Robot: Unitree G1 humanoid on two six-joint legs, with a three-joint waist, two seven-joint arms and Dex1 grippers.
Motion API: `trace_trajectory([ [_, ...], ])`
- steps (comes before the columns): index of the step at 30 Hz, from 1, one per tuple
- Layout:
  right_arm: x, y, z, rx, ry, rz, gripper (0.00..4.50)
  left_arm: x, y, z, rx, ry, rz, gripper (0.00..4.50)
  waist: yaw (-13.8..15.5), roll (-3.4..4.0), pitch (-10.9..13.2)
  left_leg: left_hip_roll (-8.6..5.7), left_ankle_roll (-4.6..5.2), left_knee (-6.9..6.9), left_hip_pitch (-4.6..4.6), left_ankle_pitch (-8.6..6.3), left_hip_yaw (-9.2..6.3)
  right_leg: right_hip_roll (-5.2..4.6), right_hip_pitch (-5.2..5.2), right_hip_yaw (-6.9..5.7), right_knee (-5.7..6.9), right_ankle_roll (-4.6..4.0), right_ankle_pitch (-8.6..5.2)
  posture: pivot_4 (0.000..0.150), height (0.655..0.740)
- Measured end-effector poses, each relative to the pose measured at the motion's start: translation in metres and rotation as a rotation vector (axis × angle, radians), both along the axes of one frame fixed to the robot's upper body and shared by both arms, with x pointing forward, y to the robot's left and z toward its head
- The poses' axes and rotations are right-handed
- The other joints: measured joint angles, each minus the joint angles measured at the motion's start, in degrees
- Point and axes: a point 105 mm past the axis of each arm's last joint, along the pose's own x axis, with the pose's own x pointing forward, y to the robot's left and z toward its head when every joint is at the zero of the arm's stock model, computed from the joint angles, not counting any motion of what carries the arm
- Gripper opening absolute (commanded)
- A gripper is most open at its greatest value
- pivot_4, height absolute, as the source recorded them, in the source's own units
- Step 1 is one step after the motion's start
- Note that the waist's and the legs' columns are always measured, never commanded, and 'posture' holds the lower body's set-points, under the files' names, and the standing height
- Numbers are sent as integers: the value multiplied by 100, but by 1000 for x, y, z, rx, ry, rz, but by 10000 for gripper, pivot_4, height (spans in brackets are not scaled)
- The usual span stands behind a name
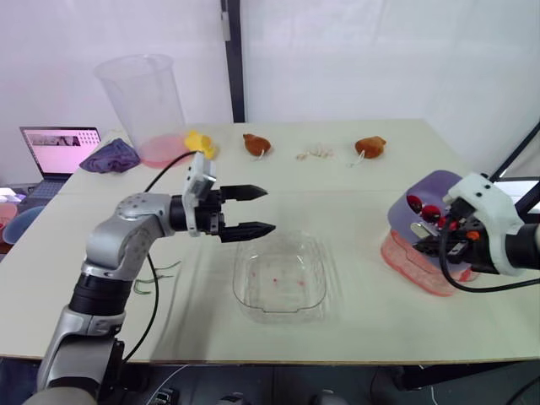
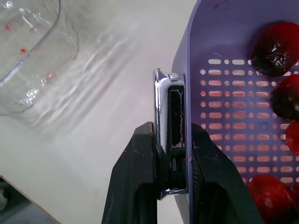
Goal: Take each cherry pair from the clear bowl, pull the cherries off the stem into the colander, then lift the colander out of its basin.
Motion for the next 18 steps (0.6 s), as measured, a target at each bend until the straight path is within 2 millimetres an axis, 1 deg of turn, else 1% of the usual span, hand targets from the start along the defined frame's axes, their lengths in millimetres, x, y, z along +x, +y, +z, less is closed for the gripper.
trace_trajectory([
  [2, 0, -4, -3, 7, 16, -18, 2422, 0, 0, 0, 0, 2, 2, 45000, -13, 0, 0, -1, 0, 0, 0, 0, 4, -1, 0, 3, 0, 0, 0, 1500, 7400],
  [4, 0, -8, -1, 5, 7, -28, 2422, 0, 0, 0, -1, 3, 2, 45000, -14, 0, 0, 0, 0, 0, 0, 0, 4, 0, -1, 3, 1, 0, 0, 1500, 7400],
  [7, 2, -13, 3, -22, -15, -34, 2422, 1, 0, -1, -1, 4, 4, 45000, -28, 1, 0, 2, 0, -1, 1, 0, 4, 3, -2, 2, 1, 0, 0, 1500, 7400],
  [9, 1, -17, 0, -61, -9, -36, 2422, 1, -1, -1, -1, 4, 6, 45000, -21, 1, 0, 2, 0, -1, 1, 0, 4, 3, -2, 2, 1, 0, 0, 1500, 7400],
  [14, 3, -15, 1, -75, -19, -5, 2422, -1, -1, 0, 1, -5, 9, 45000, -20, 1, 0, 1, 0, 0, 0, 0, 6, 1, -1, 3, 1, 0, 0, 1500, 7400],
  [18, 5, -20, 2, -87, -19, -6, 2422, 0, 0, 0, -2, -5, 20, 45000, -16, 0, 0, 1, 0, 0, 0, 0, 5, 2, -1, 2, 0, 0, 0, 1500, 7400],
])
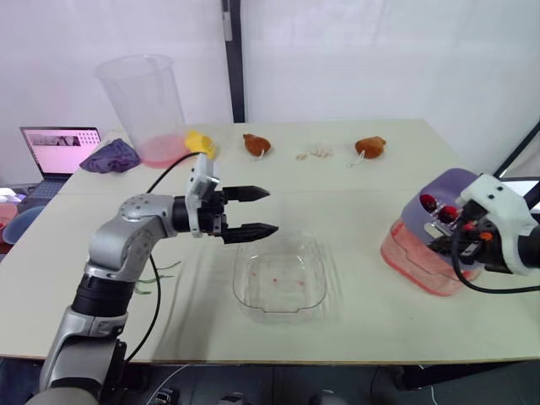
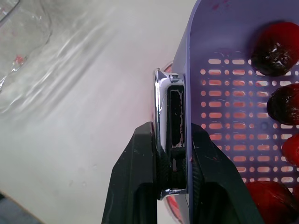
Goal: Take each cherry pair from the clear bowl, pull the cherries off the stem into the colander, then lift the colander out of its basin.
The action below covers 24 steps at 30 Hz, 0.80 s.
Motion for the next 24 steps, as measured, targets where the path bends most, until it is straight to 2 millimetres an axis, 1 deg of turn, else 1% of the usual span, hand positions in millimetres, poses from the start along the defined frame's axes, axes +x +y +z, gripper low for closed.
trace_trajectory([
  [5, 0, 0, -1, -5, 7, 23, 2422, 0, 0, 0, -1, -2, 8, 45000, -1, 1, 0, 0, 0, 0, 0, 0, 0, 0, 0, 0, 0, 0, 0, 1500, 7400],
  [8, -2, -4, -5, -41, 24, 24, 2422, 1, 2, 0, 2, -2, 14, 45000, 0, 1, 0, 0, 0, 0, 0, 0, 1, 0, 0, 0, 0, 0, 0, 1500, 7400],
  [12, 2, -11, -1, -76, -6, 12, 2422, 0, 2, 0, 4, -4, 18, 45000, -1, 1, 0, 0, 0, 0, 0, 0, 1, 0, 0, 0, 1, 0, 0, 1500, 7400],
  [15, 6, -12, 3, -85, -41, 13, 2422, 0, 4, -2, 7, -3, 23, 45000, -3, 1, 0, 1, 0, 0, 0, 0, 0, 0, 0, 0, 0, 0, 0, 1500, 7400],
  [16, 6, -11, 3, -80, -40, 17, 2422, 0, 4, -2, 8, -4, 25, 45000, -2, 1, 0, 0, 0, 0, 0, 0, 1, 0, 0, 0, 0, 0, 0, 1500, 7400],
  [18, 6, -4, 2, -37, -40, 50, 2422, -1, 4, -2, 11, -5, 27, 45000, -6, 1, 0, 0, 0, 0, 0, 0, 1, -1, 0, 1, 0, 0, 0, 1500, 7400],
  [24, 2, -2, -6, -31, 4, 71, 2422, -2, 6, -6, 16, 0, 36, 45000, 4, 1, 0, 0, 0, 1, 0, 0, 1, -1, 1, 0, 0, 0, 0, 1500, 7400],
])
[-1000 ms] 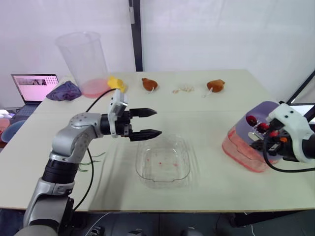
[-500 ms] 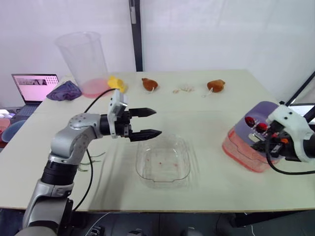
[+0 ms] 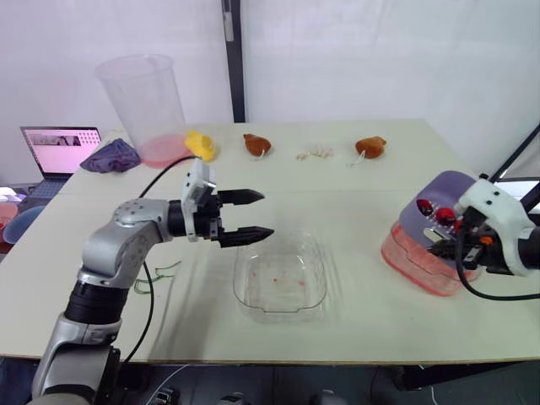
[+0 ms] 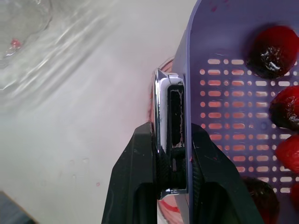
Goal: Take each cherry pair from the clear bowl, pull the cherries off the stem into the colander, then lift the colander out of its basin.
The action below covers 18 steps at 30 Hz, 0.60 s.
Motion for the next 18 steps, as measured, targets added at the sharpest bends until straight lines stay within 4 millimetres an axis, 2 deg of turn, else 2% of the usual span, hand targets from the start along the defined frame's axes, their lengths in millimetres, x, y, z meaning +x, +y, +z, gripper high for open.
trace_trajectory([
  [7, 2, 1, -3, -41, -8, 22, 2422, 1, 4, -3, -1, 2, 33, 45000, -14, 0, 0, 1, 0, -1, 0, 0, 0, 1, -1, 0, 0, 0, 0, 1500, 7400],
  [11, 14, 8, 16, -97, -64, 88, 2422, 3, 13, -7, -17, 12, 95, 45000, -42, 3, 1, 2, 0, -4, 1, 0, 2, 1, -4, 1, 0, 0, 0, 1500, 7400],
  [15, 37, 29, 46, -135, -158, 234, 2422, 6, 30, -12, -45, 11, 204, 45000, -134, 2, 2, 4, -1, -8, 0, 0, 1, 1, -4, 0, -8, 0, 0, 1500, 7400],
  [18, 66, 55, 47, -142, -174, 366, 2422, 7, 42, -18, -55, 9, 303, 45000, -201, -1, 2, 3, -1, -11, 2, -1, 10, 1, -7, 8, -10, 0, 0, 1500, 7400],
])
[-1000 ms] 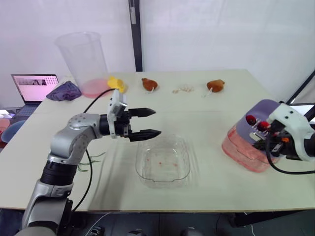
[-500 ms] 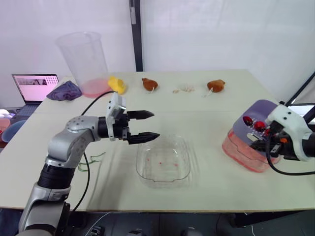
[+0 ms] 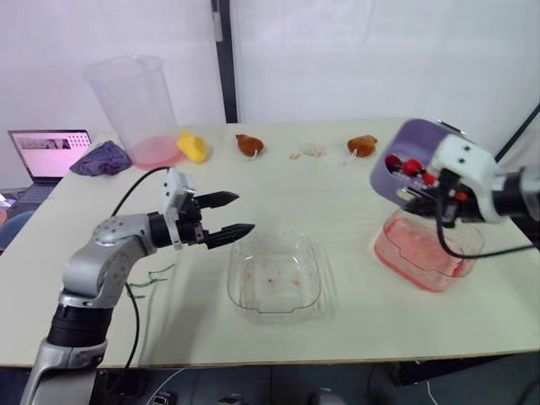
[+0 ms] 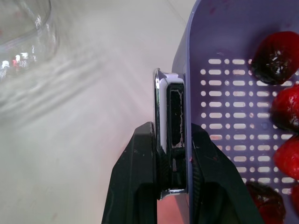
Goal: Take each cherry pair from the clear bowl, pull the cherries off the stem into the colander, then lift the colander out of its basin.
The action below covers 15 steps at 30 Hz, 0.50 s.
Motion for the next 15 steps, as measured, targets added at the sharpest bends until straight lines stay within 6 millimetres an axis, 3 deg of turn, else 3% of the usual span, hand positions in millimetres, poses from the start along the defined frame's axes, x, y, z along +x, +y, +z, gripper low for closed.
trace_trajectory([
  [5, 43, 43, -38, -87, 126, 212, 2422, -7, 22, -8, -1, -5, 179, 45000, 1, -4, 1, 4, -2, -8, -11, 0, 0, 3, -25, 3, 8, 0, 0, 1500, 7400],
  [9, 59, 55, -65, -149, 203, 310, 2422, -15, 40, -13, 11, 8, 290, 45000, 60, -5, 1, -8, -2, 8, -29, 0, -15, -4, -26, -2, 6, -1, 1, 1500, 7400],
  [15, 73, 58, -99, -184, 267, 345, 2422, -29, 42, -8, 4, -7, 329, 45000, 51, -5, 1, -6, -9, 5, -20, 4, -21, -1, -22, -3, 11, -1, 1, 1500, 7400],
])
